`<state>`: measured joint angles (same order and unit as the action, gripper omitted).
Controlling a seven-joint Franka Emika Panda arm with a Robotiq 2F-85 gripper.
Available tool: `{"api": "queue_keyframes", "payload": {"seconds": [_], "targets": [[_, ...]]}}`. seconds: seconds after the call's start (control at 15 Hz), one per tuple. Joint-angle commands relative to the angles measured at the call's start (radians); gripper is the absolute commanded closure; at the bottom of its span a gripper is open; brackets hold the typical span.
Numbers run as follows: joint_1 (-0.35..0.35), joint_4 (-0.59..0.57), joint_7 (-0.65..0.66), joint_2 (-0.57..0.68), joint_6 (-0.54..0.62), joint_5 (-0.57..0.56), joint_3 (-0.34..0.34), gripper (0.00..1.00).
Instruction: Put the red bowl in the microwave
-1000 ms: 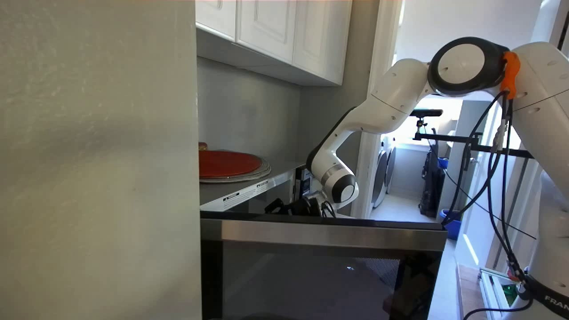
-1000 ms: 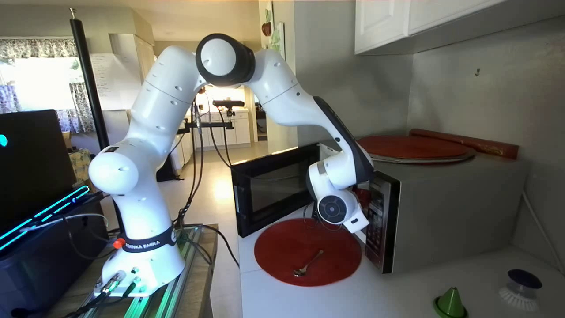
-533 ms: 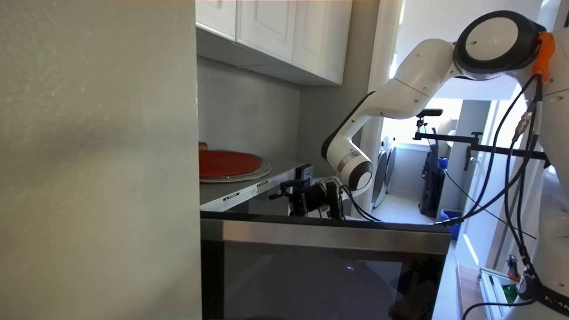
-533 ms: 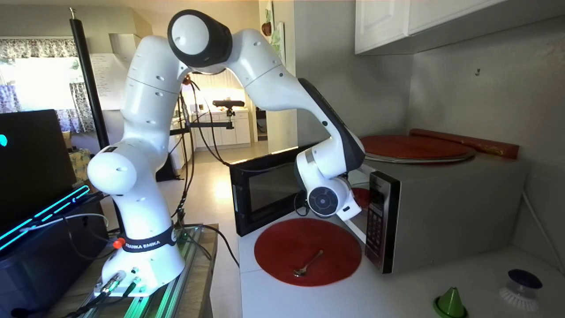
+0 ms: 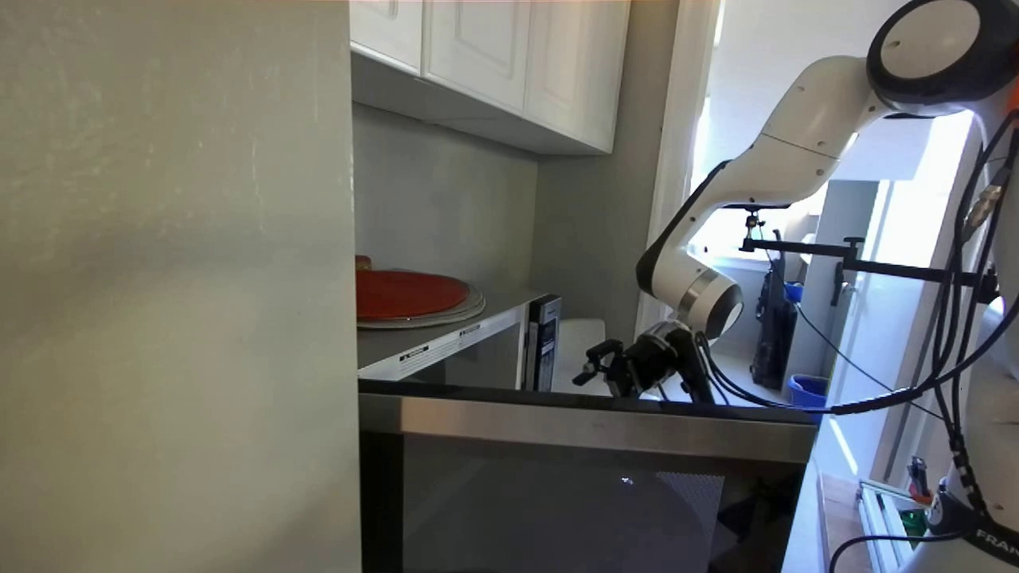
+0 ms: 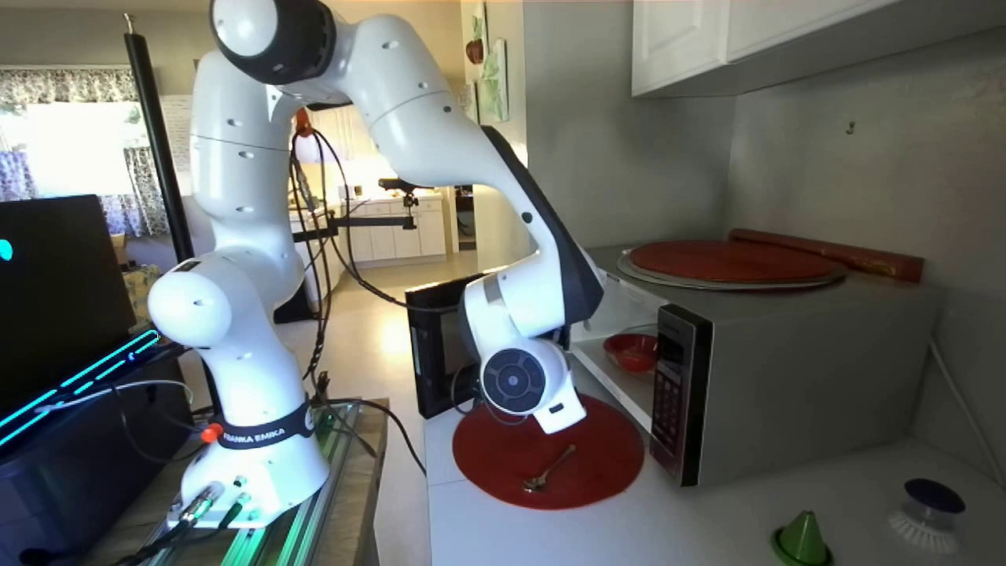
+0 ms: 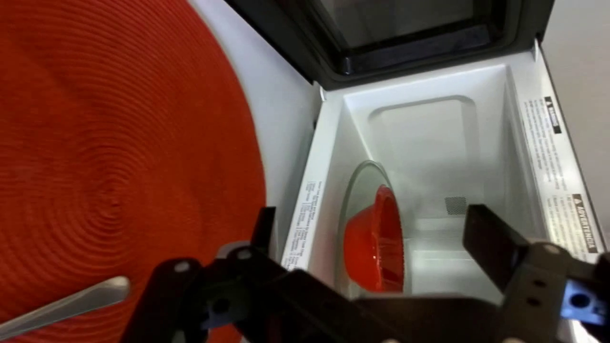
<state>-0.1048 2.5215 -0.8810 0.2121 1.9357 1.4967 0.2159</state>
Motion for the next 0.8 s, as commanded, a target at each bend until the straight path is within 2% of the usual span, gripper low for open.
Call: {"api": "queue_keyframes", "payload": {"seconds": [0.0,0.27,0.4,0.6,0.73], "targets": [[-0.062,0.073,0.095,-0.149,0.012,-0.273,0.066,0.0],[-0.136,0.043,0.165,-0.235,0.002,-0.6,0.11,0.0],[-0.161,0.027,0.194,-0.27,0.0,-0.748,0.112,0.0],[-0.18,0.007,0.2,-0.314,0.029,-0.907,0.106,0.0],[-0.182,-0.003,0.176,-0.339,0.085,-0.964,0.107,0.0]]}}
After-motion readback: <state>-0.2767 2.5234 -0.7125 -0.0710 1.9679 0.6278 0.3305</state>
